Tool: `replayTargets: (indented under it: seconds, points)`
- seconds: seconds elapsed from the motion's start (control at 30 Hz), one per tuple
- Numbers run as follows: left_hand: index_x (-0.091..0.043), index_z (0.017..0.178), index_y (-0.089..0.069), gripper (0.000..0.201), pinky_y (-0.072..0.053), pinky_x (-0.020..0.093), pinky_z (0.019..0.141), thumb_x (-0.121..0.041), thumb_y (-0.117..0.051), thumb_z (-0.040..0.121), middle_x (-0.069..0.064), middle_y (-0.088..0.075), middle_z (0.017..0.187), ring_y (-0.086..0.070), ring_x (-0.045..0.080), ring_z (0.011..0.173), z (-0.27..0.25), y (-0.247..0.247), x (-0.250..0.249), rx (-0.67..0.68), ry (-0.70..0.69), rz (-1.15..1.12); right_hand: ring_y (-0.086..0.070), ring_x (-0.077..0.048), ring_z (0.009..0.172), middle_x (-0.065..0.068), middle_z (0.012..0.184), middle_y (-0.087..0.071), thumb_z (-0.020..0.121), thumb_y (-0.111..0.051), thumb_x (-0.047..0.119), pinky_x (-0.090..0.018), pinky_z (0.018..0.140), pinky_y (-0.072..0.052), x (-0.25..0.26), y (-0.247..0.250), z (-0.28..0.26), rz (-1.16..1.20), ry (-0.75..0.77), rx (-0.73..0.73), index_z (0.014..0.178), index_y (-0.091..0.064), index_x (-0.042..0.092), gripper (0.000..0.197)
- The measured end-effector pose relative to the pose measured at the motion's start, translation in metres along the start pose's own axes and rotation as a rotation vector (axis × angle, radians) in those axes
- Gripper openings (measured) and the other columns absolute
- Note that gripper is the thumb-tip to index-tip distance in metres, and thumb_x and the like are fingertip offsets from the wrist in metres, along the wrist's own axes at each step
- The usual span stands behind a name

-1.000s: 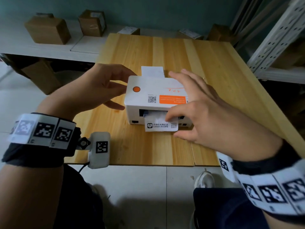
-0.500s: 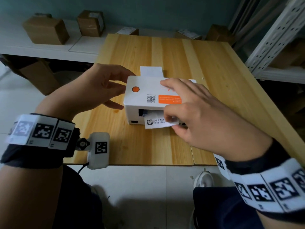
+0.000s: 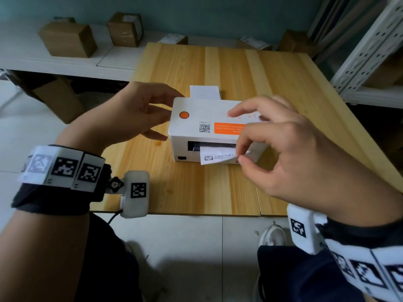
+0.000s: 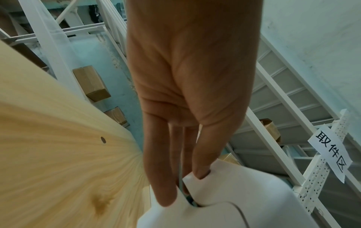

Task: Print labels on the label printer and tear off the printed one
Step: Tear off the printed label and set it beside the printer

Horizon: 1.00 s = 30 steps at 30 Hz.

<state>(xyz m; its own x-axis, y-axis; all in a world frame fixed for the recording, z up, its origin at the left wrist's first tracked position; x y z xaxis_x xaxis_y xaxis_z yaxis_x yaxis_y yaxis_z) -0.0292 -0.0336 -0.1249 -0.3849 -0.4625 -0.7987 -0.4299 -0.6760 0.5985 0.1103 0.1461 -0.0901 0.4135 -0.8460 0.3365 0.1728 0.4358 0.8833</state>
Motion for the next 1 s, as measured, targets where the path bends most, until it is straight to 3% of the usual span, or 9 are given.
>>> replayTargets:
  seconds: [0.1,0.23,0.3,0.37,0.43,0.57,0.67,0.77,1.0]
  points:
    - [-0.024,0.123,-0.065,0.032,-0.062,0.021,0.062,-0.005,-0.058,0.098,-0.017,-0.070,0.117,-0.070,-0.007,0.103,0.000,-0.001,-0.002,-0.006,-0.004,0.002,-0.045,-0.016,0.112,0.000,0.112,-0.060,0.087,-0.066,0.016,-0.014,0.091,-0.036,0.001,0.015,0.001,-0.064,0.004,-0.132,0.083,-0.063,0.016,0.005]
    - [-0.023,0.123,-0.065,0.032,-0.062,0.020,0.062,-0.005,-0.058,0.097,-0.015,-0.070,0.118,-0.071,-0.003,0.104,0.000,-0.001,-0.002,-0.007,-0.005,-0.002,-0.048,0.009,0.077,0.010,0.083,-0.057,0.093,-0.063,0.012,-0.009,0.067,-0.037,-0.002,0.026,0.002,-0.024,-0.012,-0.236,0.093,-0.064,0.010,0.002]
    - [-0.024,0.122,-0.065,0.032,-0.061,0.019,0.062,-0.006,-0.059,0.097,-0.015,-0.070,0.118,-0.071,-0.001,0.103,0.001,-0.001,0.000,-0.006,-0.008,-0.005,-0.061,0.006,0.066,0.020,0.076,-0.056,0.096,-0.062,0.012,-0.011,0.057,-0.045,-0.008,0.029,0.000,0.058,-0.065,-0.301,0.097,-0.065,0.011,0.003]
    - [-0.026,0.120,-0.065,0.032,-0.060,0.017,0.065,-0.005,-0.060,0.096,-0.015,-0.070,0.117,-0.072,0.002,0.102,0.002,-0.001,-0.001,0.002,-0.034,0.018,-0.069,0.001,0.062,0.014,0.076,-0.065,0.099,-0.059,0.013,-0.013,0.051,-0.049,-0.015,0.031,-0.002,0.208,-0.133,-0.351,0.099,-0.063,0.010,0.005]
    - [-0.024,0.119,-0.065,0.032,-0.062,0.023,0.074,-0.005,-0.063,0.093,-0.012,-0.070,0.117,-0.072,0.006,0.104,0.003,-0.001,-0.003,0.011,-0.072,0.049,-0.074,-0.002,0.065,0.004,0.075,-0.072,0.102,-0.053,0.012,-0.020,0.052,-0.056,-0.021,0.032,-0.002,0.376,-0.191,-0.362,0.102,-0.057,0.007,0.006]
    - [-0.017,0.124,-0.066,0.035,-0.059,0.030,0.092,-0.009,-0.067,0.090,-0.010,-0.071,0.118,-0.069,0.006,0.111,0.003,0.000,-0.006,0.015,-0.142,0.111,-0.078,-0.014,0.082,-0.010,0.088,-0.074,0.105,-0.046,0.009,-0.033,0.070,-0.063,-0.028,0.038,-0.003,0.587,-0.214,-0.421,0.108,-0.048,0.003,0.007]
    - [-0.023,0.122,-0.064,0.036,-0.060,0.027,0.091,-0.008,-0.067,0.090,-0.013,-0.069,0.118,-0.069,0.006,0.111,0.003,-0.001,-0.006,0.013,-0.137,0.108,-0.077,-0.017,0.092,-0.016,0.099,-0.070,0.105,-0.045,0.009,-0.035,0.080,-0.061,-0.031,0.044,-0.004,0.614,-0.182,-0.493,0.108,-0.044,0.005,0.005]
    - [-0.020,0.124,-0.065,0.035,-0.057,0.021,0.092,-0.006,-0.066,0.091,-0.012,-0.070,0.120,-0.069,0.004,0.111,0.004,-0.001,-0.006,0.013,-0.131,0.087,-0.074,-0.019,0.100,-0.018,0.104,-0.069,0.102,-0.050,0.006,-0.036,0.085,-0.059,-0.032,0.049,-0.005,0.603,-0.145,-0.530,0.107,-0.046,0.004,0.006]
    - [-0.020,0.124,-0.063,0.037,-0.053,0.006,0.081,-0.005,-0.066,0.090,-0.018,-0.067,0.117,-0.062,-0.010,0.112,0.004,-0.002,-0.007,0.006,-0.140,0.098,-0.074,-0.008,0.096,-0.002,0.104,-0.075,0.097,-0.064,0.012,-0.029,0.079,-0.060,-0.039,0.045,-0.009,0.430,-0.220,-0.555,0.113,-0.065,0.005,0.018]
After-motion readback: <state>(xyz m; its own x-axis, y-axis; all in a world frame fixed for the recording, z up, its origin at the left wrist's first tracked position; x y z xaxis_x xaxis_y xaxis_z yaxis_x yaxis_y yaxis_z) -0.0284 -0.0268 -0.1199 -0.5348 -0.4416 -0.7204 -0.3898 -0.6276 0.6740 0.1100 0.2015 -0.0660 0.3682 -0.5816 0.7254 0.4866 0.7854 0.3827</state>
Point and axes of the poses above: each hand's wrist, its own z-axis towards the middle knuckle, its own y-axis out of the back of the hand, x = y × z, the point moved 7 cm from there along z, towards the middle knuckle
